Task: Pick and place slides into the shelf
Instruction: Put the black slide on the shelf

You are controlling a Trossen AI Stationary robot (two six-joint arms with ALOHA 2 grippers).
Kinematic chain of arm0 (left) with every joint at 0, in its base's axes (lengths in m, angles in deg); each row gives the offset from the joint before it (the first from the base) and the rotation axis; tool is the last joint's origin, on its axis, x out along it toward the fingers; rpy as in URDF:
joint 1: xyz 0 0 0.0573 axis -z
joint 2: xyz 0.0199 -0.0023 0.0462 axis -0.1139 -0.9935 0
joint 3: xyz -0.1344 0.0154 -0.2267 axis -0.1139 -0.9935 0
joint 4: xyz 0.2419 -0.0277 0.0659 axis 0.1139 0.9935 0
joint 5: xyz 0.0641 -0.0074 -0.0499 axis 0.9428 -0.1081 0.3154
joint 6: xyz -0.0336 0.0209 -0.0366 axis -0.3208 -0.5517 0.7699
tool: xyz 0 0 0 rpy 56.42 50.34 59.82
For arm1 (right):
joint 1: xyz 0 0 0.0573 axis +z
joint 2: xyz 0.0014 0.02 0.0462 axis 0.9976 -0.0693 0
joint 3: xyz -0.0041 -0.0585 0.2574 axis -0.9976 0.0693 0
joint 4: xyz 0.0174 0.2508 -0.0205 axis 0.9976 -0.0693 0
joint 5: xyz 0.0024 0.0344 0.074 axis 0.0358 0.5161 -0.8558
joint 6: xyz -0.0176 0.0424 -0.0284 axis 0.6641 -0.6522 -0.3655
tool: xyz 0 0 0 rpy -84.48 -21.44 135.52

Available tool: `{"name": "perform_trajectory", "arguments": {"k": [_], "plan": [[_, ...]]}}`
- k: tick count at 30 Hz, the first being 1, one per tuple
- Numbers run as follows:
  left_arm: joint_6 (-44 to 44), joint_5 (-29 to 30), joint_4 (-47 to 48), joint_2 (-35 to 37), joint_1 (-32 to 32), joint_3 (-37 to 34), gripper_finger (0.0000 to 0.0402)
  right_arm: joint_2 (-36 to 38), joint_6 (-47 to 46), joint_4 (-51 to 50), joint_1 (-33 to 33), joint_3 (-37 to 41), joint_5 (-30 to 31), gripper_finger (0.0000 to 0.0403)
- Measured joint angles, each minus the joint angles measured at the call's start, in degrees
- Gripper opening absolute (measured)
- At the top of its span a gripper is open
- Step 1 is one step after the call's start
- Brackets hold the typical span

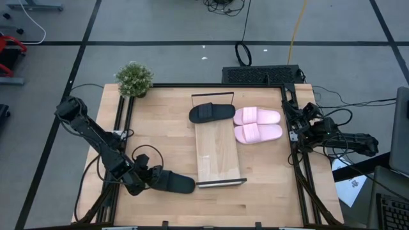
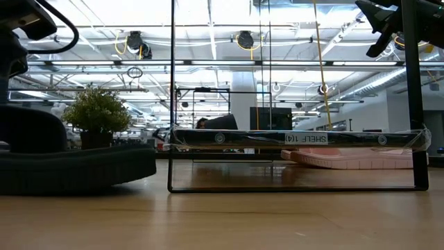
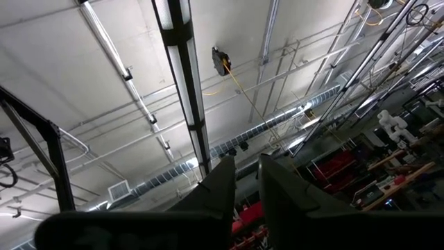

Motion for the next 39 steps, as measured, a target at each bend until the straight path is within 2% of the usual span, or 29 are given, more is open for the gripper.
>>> {"name": "perform_trajectory", "arguments": {"k": [5,8,13,17,19,24,34,39], "plan": [[-0.66,0.2,-1.13,0.0,0.46,-0.02,0.0173,0.0,-0.02,0.0,0.0,0.0,0.02,0.0054],[-0.72,0.2,-1.08,-0.01,0.7,-0.02,0.0157,0.0,-0.03,0.0,0.0,0.0,0.0,0.0054],[-1.8,0.19,-0.8,-0.01,0.71,-0.02,0.0095,0.0,-0.05,0.0,-0.01,0.01,-0.02,0.0054],[-3.0,0.18,-0.26,-0.01,0.75,-0.02,0.0027,0.0,-0.05,0.0,0.0,0.0,-0.02,0.0054],[-3.52,-0.18,-0.07,0.02,0.87,-0.02,0.0009,0.0,-0.05,-0.02,0.0,0.0,-0.02,0.0054],[-0.27,-2.65,0.34,0.26,2.73,-0.02,0.0003,0.0,-0.07,0.0,0.0,0.0,-0.02,0.0054],[1.34,-0.96,-0.22,1.69,5.24,-0.04,0.0001,0.0,-0.73,0.0,0.0,0.0,-0.04,0.0054],[2.18,-1.24,4.55,4.45,6.32,-0.04,0.0,0.0,-1.54,-0.02,-0.01,0.0,-0.07,0.0054]]}}
